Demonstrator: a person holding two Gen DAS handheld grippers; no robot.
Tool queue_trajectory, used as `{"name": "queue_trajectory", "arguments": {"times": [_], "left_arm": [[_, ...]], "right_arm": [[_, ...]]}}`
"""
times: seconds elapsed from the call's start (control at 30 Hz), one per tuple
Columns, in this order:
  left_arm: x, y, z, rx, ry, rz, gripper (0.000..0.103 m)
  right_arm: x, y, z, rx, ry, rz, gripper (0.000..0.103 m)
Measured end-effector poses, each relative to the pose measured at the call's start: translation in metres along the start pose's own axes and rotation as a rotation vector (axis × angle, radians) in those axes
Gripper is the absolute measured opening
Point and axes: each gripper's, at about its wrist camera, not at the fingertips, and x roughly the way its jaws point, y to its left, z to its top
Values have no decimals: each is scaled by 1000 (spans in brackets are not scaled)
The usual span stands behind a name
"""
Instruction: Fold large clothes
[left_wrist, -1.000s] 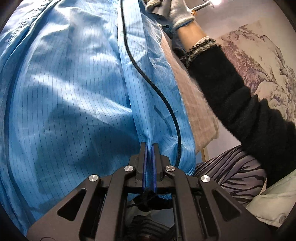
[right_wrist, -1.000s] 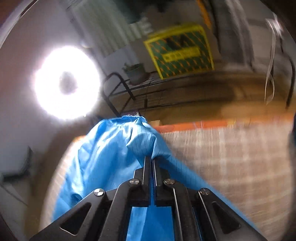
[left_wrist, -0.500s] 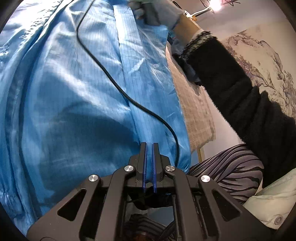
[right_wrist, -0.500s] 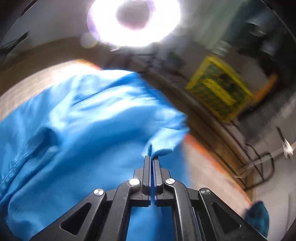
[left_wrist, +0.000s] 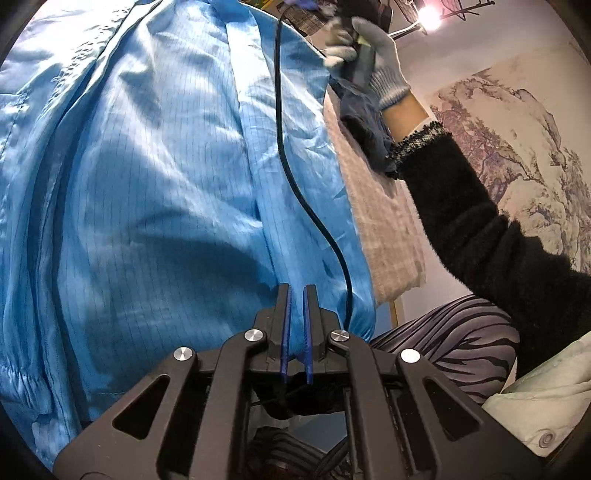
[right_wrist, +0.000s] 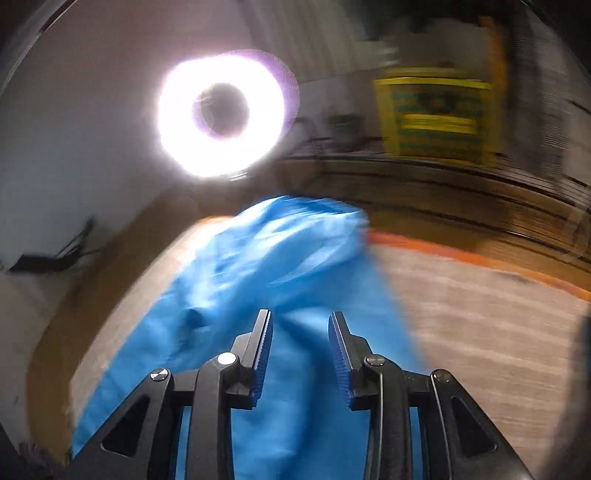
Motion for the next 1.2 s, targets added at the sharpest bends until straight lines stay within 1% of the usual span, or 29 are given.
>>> {"name": "queue_trajectory", "arguments": {"times": [0.07, 0.1, 0.13, 0.2, 0.27, 0.3, 0.33, 0.37, 0.4, 0.43, 0.47, 0.5, 0.53, 0.57, 0.6, 0.67, 0.7, 0.73, 0.77, 0.8, 0.83, 0.87, 0.97, 1.07, 1.13, 1.17, 1.2], "left_arm": [[2, -5, 2, 17, 3, 1, 3], [2, -7, 2, 28, 2, 9, 3], [3, -10, 3, 41, 1, 14, 3], [8, -15, 6, 48, 6, 18, 3], [12, -17, 7, 40, 16, 20, 3], [15, -16, 8, 37, 22, 22, 3], [14, -13, 7, 37, 26, 23, 3], [15, -13, 7, 37, 27, 25, 3], [15, -14, 8, 38, 28, 27, 3], [15, -13, 8, 37, 27, 30, 3], [14, -13, 9, 35, 26, 30, 3], [14, -12, 9, 31, 24, 29, 3], [15, -14, 9, 28, 23, 27, 3], [15, -14, 9, 27, 22, 28, 3], [14, -12, 8, 27, 21, 28, 3], [12, -10, 7, 35, 16, 31, 3], [12, -11, 7, 38, 14, 33, 3], [11, -11, 7, 43, 10, 36, 3], [11, -11, 7, 45, 7, 40, 3], [9, -9, 8, 45, 2, 42, 3], [8, -7, 9, 38, -1, 40, 3], [7, -5, 9, 32, -4, 36, 3], [4, 9, 13, -6, -17, 33, 3], [1, 24, 17, -53, -25, 21, 3], [1, 31, 19, -68, -27, 20, 3], [2, 34, 19, -75, -24, 19, 3], [3, 37, 19, -84, -20, 15, 3]], "right_arm": [[1, -12, -1, -9, 37, -76, 48], [5, -17, -3, -23, 72, -89, 63], [9, -20, -5, -34, 95, -109, 72], [16, -26, -14, -40, 127, -143, 72], [23, -39, -24, -7, 169, -142, 72], [27, -45, -29, 5, 195, -148, 59], [32, -47, -35, 4, 223, -148, 23], [36, -46, -41, -6, 252, -123, 10], [37, -46, -45, -11, 261, -113, 4], [34, -44, -49, -31, 252, -126, 0], [31, -41, -50, -58, 239, -152, 0], [29, -43, -49, -65, 234, -193, 0], [28, -49, -47, -63, 241, -296, 0], [29, -50, -44, -83, 246, -373, 0], [26, -51, -42, -99, 241, -395, 4], [14, -53, -32, -56, 235, -327, 34], [8, -52, -25, -38, 214, -303, 51], [-1, -47, -16, -36, 164, -287, 52], [-4, -44, -8, -37, 143, -271, 52], [-5, -40, 0, -28, 125, -238, 52], [-6, -39, 12, 7, 108, -166, 52], [-4, -39, 20, 42, 103, -118, 52], [23, -44, 46, 199, 94, 37, 52], [67, -51, 59, 343, 108, 93, 51], [94, -57, 63, 413, 129, 111, 43], [109, -60, 64, 446, 141, 106, 40], [123, -62, 64, 472, 152, 95, 34]]}}
